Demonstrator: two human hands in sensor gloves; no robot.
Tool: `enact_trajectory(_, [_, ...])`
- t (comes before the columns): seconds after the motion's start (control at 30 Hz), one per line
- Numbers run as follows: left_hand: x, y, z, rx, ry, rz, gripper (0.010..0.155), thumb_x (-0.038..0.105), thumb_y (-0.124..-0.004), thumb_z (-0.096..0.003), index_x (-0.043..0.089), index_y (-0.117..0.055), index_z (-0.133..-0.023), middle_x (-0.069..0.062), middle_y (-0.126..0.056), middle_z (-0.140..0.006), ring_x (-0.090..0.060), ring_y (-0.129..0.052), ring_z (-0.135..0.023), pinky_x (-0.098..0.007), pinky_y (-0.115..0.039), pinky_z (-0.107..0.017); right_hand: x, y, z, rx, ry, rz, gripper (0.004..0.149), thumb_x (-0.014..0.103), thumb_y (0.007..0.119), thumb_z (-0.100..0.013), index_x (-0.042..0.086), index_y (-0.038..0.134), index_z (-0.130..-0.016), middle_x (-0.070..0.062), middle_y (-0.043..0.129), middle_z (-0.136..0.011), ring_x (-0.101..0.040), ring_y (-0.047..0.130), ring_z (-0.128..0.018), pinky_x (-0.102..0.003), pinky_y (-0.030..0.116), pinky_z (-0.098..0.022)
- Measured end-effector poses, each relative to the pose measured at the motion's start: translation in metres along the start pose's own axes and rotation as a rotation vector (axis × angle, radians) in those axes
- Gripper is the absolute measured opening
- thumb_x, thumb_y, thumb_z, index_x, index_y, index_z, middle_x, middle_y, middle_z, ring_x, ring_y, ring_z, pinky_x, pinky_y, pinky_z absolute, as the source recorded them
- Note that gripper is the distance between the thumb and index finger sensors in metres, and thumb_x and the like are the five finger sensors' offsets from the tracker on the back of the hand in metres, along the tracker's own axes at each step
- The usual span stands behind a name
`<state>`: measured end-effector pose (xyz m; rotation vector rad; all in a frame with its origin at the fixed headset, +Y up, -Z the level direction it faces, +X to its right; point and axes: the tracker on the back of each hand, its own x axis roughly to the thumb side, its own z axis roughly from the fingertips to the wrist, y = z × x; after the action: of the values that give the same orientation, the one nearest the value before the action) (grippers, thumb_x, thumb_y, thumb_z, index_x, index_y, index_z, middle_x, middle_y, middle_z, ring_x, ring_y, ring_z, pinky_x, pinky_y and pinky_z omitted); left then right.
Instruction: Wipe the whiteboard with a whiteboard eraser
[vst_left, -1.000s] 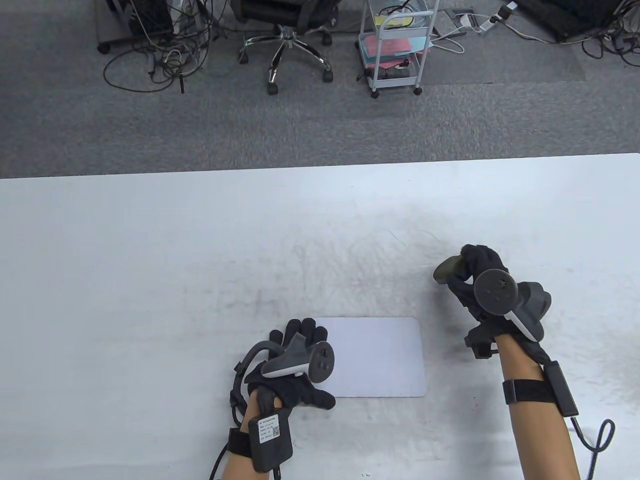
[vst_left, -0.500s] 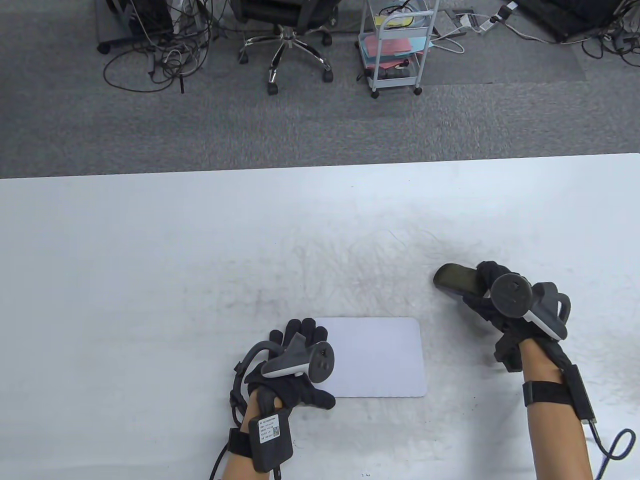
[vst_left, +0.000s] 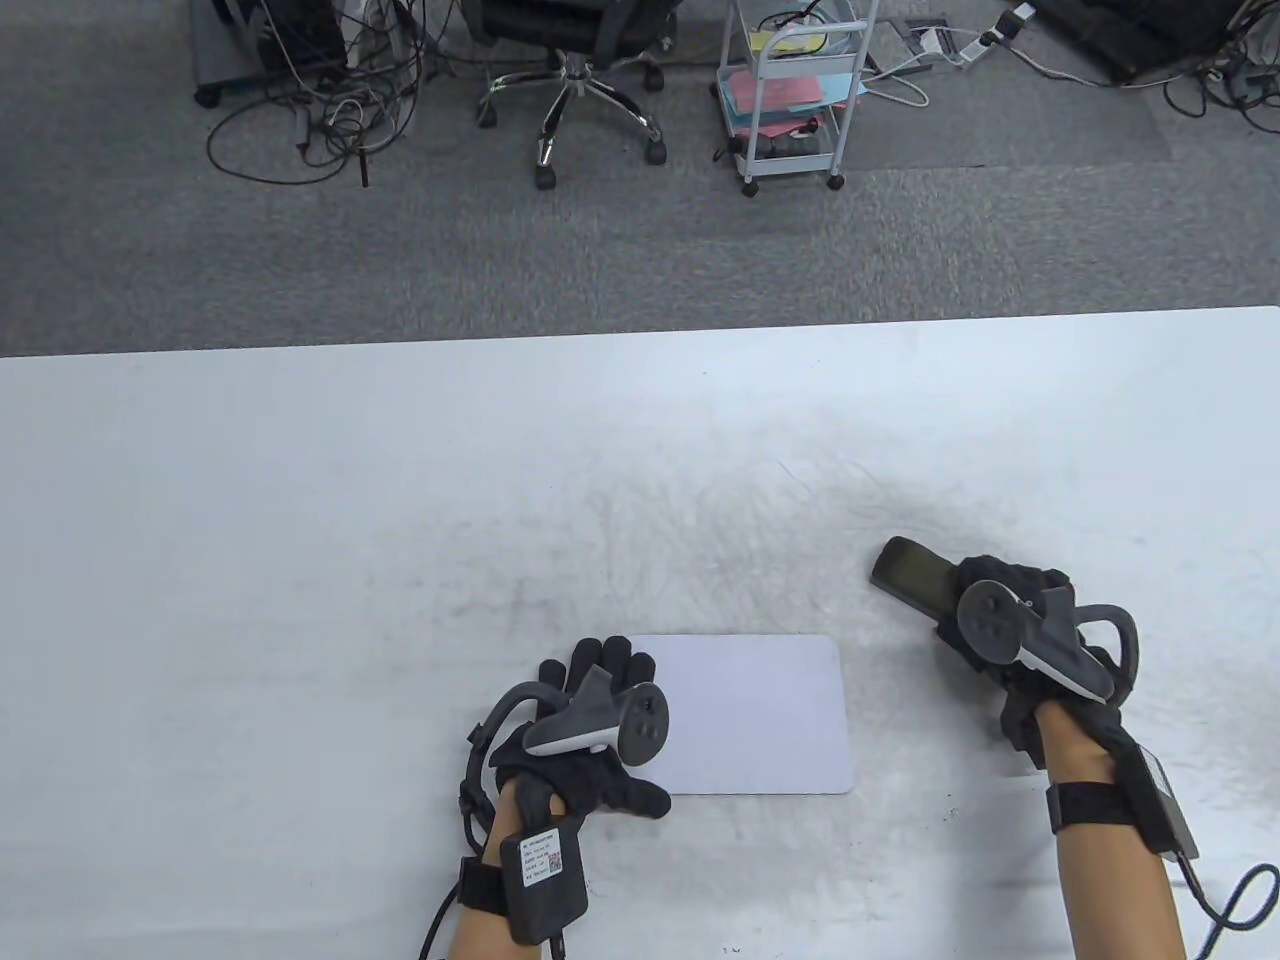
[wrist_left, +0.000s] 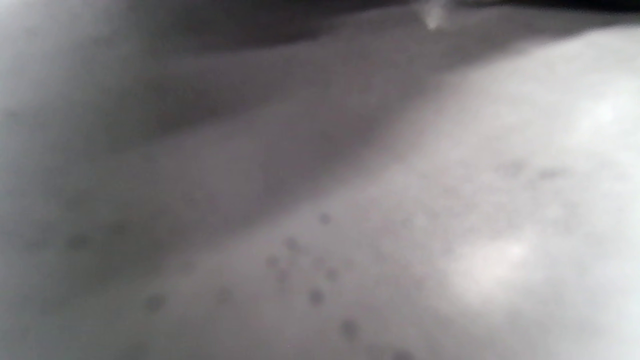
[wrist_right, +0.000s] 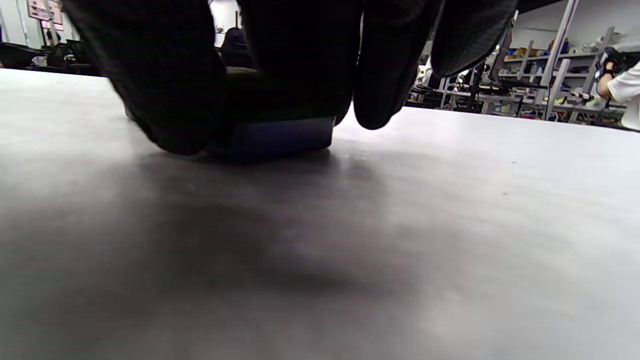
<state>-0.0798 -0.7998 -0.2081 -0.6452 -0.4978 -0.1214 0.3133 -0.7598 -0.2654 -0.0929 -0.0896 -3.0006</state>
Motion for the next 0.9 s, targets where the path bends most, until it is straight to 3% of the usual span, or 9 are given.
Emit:
enact_trajectory(0.17, [-0.001, 0.001, 0.000, -0.002, -0.005, -0.007, 0.124, 0.078, -0.061, -0.0272, 0.013, 0.006, -0.108, -0.021, 0.009, -0.112, -0.049, 0.000, -0.103, -0.067, -0.020, -0.074, -0.003, -0.011, 0.029, -0.101, -0.083, -0.066, 0.080, 0.063, 0.084, -0.050, 0.015, 0.063, -0.111, -0.011, 0.075, -0.116, -0.042, 0.082, -0.103, -0.072, 0.056, -0.075])
enact_trajectory(0.33, [-0.005, 0.009, 0.011, 0.039, 0.008, 0.027, 0.118, 0.077, -0.062, -0.0329, 0.013, -0.001, -0.111, -0.022, 0.002, -0.116, -0.050, -0.005, -0.105, -0.066, -0.025, -0.076, 0.012, -0.029, 0.069, -0.169, -0.151, -0.020, 0.066, 0.057, 0.074, -0.058, 0.018, 0.064, -0.110, -0.008, 0.076, -0.115, -0.040, 0.081, -0.103, -0.070, 0.058, -0.075])
enact_trajectory(0.43, [-0.010, 0.026, 0.033, 0.197, 0.060, 0.025, 0.112, 0.075, -0.059, -0.0383, 0.013, -0.001, -0.112, -0.022, 0.004, -0.116, -0.050, -0.002, -0.104, -0.066, -0.024, -0.076, 0.018, -0.040, 0.088, -0.224, -0.141, 0.009, 0.056, 0.053, 0.066, -0.063, 0.020, 0.067, -0.109, -0.007, 0.077, -0.114, -0.038, 0.082, -0.103, -0.069, 0.059, -0.075])
enact_trajectory(0.57, [-0.019, 0.042, 0.066, 0.396, 0.168, -0.002, 0.110, 0.074, -0.058, -0.0410, 0.014, -0.001, -0.112, -0.022, 0.006, -0.116, -0.050, 0.000, -0.104, -0.067, -0.023, -0.076, 0.012, -0.050, 0.106, -0.261, -0.058, -0.064, 0.062, 0.053, 0.061, -0.064, 0.018, 0.058, -0.115, -0.014, 0.063, -0.123, -0.044, 0.069, -0.109, -0.071, 0.054, -0.076])
enact_trajectory(0.67, [-0.028, 0.047, 0.087, 0.515, 0.263, -0.028, 0.109, 0.075, -0.057, -0.0415, 0.014, -0.001, -0.113, -0.022, 0.007, -0.115, -0.051, 0.000, -0.104, -0.068, -0.023, -0.075, 0.000, -0.050, 0.118, -0.418, 0.029, -0.180, 0.067, 0.055, 0.061, -0.064, 0.019, 0.046, -0.119, -0.021, 0.047, -0.127, -0.052, 0.057, -0.111, -0.074, 0.050, -0.075])
enact_trajectory(0.8, [-0.042, 0.046, 0.098, 0.624, 0.344, 0.009, 0.108, 0.075, -0.055, -0.0420, 0.015, -0.001, -0.113, -0.023, 0.008, -0.115, -0.052, 0.000, -0.104, -0.069, -0.023, -0.075, -0.011, -0.044, 0.125, -0.498, 0.116, -0.173, 0.070, 0.055, 0.059, -0.065, 0.020, 0.032, -0.120, -0.026, 0.030, -0.128, -0.057, 0.041, -0.112, -0.077, 0.043, -0.074])
enact_trajectory(0.9, [-0.052, 0.040, 0.095, 0.602, 0.396, 0.027, 0.107, 0.075, -0.053, -0.0416, 0.015, -0.002, -0.114, -0.023, 0.007, -0.116, -0.053, -0.001, -0.104, -0.069, -0.024, -0.075, -0.015, -0.034, 0.120, -0.440, 0.151, -0.118, 0.071, 0.056, 0.055, -0.066, 0.021, 0.025, -0.120, -0.027, 0.022, -0.128, -0.058, 0.034, -0.112, -0.078, 0.040, -0.074])
